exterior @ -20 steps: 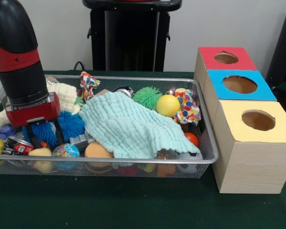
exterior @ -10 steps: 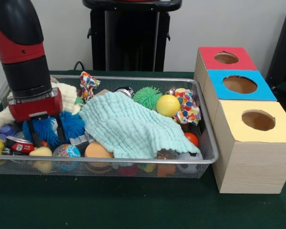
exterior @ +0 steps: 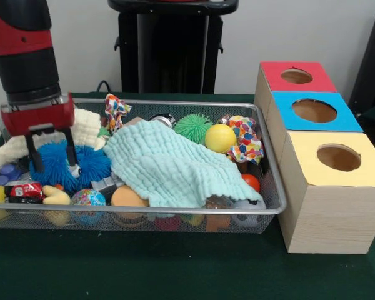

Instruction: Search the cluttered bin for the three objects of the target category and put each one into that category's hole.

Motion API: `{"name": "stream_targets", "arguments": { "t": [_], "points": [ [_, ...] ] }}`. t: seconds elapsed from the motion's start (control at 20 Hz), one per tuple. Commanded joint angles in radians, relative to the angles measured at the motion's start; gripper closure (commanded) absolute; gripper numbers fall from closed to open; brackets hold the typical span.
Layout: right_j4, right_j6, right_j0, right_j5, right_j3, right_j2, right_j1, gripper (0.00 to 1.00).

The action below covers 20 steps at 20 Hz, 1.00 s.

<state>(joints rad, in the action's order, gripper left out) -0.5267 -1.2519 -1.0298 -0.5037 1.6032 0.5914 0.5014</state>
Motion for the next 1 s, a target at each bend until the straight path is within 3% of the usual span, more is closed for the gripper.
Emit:
{"name": "stream_targets", "arguments": {
  "t": [0.05, 0.2, 0.55, 1.0],
  "points": [
    [0.082, 0.062, -0.020, -0.262, 0.039, 0.015, 0.182, 0.00],
    [0.075, 0.052, -0.021, -0.241, 0.034, 0.018, 0.151, 0.00],
    [0.008, 0.034, -0.020, -0.090, -0.034, 0.004, -0.038, 0.00],
    [-0.009, 0.035, -0.027, -0.028, -0.050, 0.004, -0.128, 0.00]
  ]
}}
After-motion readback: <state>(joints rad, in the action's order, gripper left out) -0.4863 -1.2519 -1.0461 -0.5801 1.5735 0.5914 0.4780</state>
